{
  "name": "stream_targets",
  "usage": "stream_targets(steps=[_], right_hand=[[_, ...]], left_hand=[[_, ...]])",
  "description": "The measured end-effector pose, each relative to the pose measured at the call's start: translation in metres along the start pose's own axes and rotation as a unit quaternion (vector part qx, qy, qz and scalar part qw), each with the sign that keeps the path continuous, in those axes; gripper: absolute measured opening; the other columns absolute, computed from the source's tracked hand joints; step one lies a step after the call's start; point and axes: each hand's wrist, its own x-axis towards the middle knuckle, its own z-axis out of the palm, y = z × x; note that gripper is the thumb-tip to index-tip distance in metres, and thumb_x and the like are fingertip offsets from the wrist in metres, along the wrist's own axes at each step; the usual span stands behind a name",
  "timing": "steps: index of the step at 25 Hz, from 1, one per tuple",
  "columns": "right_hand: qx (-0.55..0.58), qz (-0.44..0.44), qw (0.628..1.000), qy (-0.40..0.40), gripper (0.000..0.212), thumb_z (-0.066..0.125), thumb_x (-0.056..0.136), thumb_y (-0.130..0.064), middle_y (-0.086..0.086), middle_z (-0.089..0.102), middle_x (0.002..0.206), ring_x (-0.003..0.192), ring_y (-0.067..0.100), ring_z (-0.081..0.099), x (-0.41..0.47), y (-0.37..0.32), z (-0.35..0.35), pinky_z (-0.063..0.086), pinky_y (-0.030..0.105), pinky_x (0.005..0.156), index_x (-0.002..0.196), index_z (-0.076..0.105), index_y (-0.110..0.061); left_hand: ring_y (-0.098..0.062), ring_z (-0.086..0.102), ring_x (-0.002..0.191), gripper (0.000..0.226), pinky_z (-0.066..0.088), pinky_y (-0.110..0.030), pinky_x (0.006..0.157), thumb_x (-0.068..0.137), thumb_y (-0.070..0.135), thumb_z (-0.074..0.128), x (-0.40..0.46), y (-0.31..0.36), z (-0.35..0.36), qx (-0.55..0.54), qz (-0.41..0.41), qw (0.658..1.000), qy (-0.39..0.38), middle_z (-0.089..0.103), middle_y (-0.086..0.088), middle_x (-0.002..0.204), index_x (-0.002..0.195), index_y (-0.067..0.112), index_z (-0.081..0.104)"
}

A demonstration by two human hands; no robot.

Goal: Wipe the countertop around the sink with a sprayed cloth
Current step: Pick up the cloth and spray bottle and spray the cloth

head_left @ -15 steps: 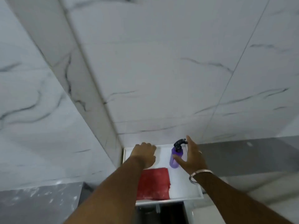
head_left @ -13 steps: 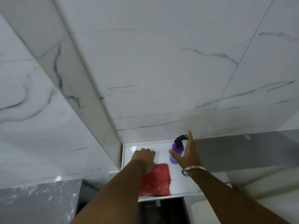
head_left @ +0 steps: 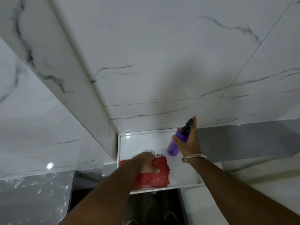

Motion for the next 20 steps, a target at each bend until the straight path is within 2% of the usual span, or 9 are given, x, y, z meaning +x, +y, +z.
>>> stream_targets(steps=[2, 3, 5, 7, 9, 11, 15, 18, 20], right_hand=[[0.019, -0.006, 1.000, -0.020, 0.098, 0.072, 0.084, -0.001, 0.011, 0.064, 0.121, 0.105, 0.020, 0.064, 0.000, -0.010, -0.017, 0.053, 0.035, 0.093, 0.152, 0.013, -0.039], [0.030, -0.011, 0.999, -0.031, 0.093, 0.072, 0.085, -0.002, 0.006, 0.067, 0.109, 0.095, 0.015, 0.066, -0.001, -0.017, -0.023, 0.056, 0.027, 0.083, 0.153, 0.018, -0.035], [0.052, -0.010, 0.997, -0.057, 0.073, 0.072, 0.085, -0.004, 0.001, 0.069, 0.094, 0.083, 0.013, 0.068, -0.002, -0.033, -0.027, 0.056, 0.024, 0.073, 0.145, 0.040, -0.030], [0.070, -0.005, 0.994, -0.088, 0.041, 0.075, 0.082, -0.002, 0.005, 0.070, 0.084, 0.076, 0.022, 0.067, -0.004, -0.056, -0.019, 0.056, 0.037, 0.072, 0.111, 0.064, -0.030], [0.081, -0.021, 0.987, -0.139, 0.028, 0.076, 0.075, -0.005, 0.010, 0.068, 0.075, 0.067, 0.026, 0.065, -0.009, -0.081, -0.007, 0.055, 0.040, 0.066, 0.086, 0.066, -0.030], [0.063, -0.037, 0.977, -0.203, 0.017, 0.074, 0.071, -0.014, 0.011, 0.068, 0.068, 0.059, 0.026, 0.064, -0.012, -0.105, 0.002, 0.054, 0.037, 0.059, 0.082, 0.065, -0.024], [0.025, -0.029, 0.955, -0.295, 0.011, 0.070, 0.077, -0.010, 0.008, 0.063, 0.067, 0.056, 0.026, 0.061, -0.011, -0.136, 0.006, 0.054, 0.039, 0.055, 0.086, 0.064, -0.010], [0.017, -0.002, 0.949, -0.315, 0.023, 0.070, 0.081, -0.009, 0.007, 0.066, 0.070, 0.061, 0.027, 0.064, -0.012, -0.156, 0.005, 0.055, 0.038, 0.060, 0.104, 0.068, -0.016], [0.025, -0.009, 0.945, -0.326, 0.012, 0.071, 0.079, -0.015, 0.010, 0.066, 0.067, 0.061, 0.027, 0.064, -0.016, -0.169, 0.004, 0.055, 0.038, 0.060, 0.091, 0.069, -0.017]], left_hand=[[-0.024, 0.067, 0.098, 0.023, 0.055, -0.037, 0.092, 0.094, 0.023, 0.071, -0.015, -0.010, -0.011, -0.218, 0.000, 0.973, 0.073, 0.070, -0.012, 0.112, 0.112, 0.009, 0.070], [-0.026, 0.069, 0.096, 0.021, 0.055, -0.039, 0.092, 0.096, 0.018, 0.068, -0.022, -0.013, -0.019, -0.349, -0.011, 0.929, 0.123, 0.072, -0.016, 0.111, 0.114, 0.006, 0.070], [-0.029, 0.071, 0.092, 0.024, 0.057, -0.043, 0.090, 0.099, 0.018, 0.062, -0.032, -0.012, -0.036, -0.579, -0.026, 0.794, 0.184, 0.073, -0.020, 0.111, 0.117, 0.003, 0.069], [-0.025, 0.072, 0.089, 0.028, 0.059, -0.037, 0.081, 0.101, 0.024, 0.058, -0.037, -0.001, -0.056, -0.696, -0.012, 0.681, 0.227, 0.074, -0.017, 0.108, 0.117, 0.002, 0.067], [-0.023, 0.073, 0.090, 0.033, 0.059, -0.033, 0.076, 0.103, 0.028, 0.054, -0.043, 0.016, -0.080, -0.745, 0.017, 0.618, 0.251, 0.075, -0.015, 0.106, 0.117, 0.001, 0.065], [-0.022, 0.074, 0.092, 0.035, 0.057, -0.036, 0.081, 0.103, 0.032, 0.054, -0.053, 0.034, -0.100, -0.756, 0.038, 0.599, 0.260, 0.075, -0.014, 0.106, 0.118, 0.003, 0.065], [-0.023, 0.073, 0.097, 0.041, 0.054, -0.039, 0.085, 0.103, 0.041, 0.051, -0.075, 0.050, -0.123, -0.713, 0.059, 0.648, 0.261, 0.076, -0.012, 0.108, 0.118, 0.006, 0.066], [-0.023, 0.073, 0.099, 0.042, 0.054, -0.038, 0.082, 0.103, 0.043, 0.049, -0.091, 0.058, -0.129, -0.695, 0.085, 0.669, 0.249, 0.075, -0.012, 0.110, 0.116, 0.008, 0.068], [-0.023, 0.072, 0.101, 0.041, 0.053, -0.037, 0.082, 0.104, 0.043, 0.048, -0.101, 0.063, -0.132, -0.684, 0.101, 0.677, 0.252, 0.075, -0.012, 0.111, 0.116, 0.010, 0.069]])
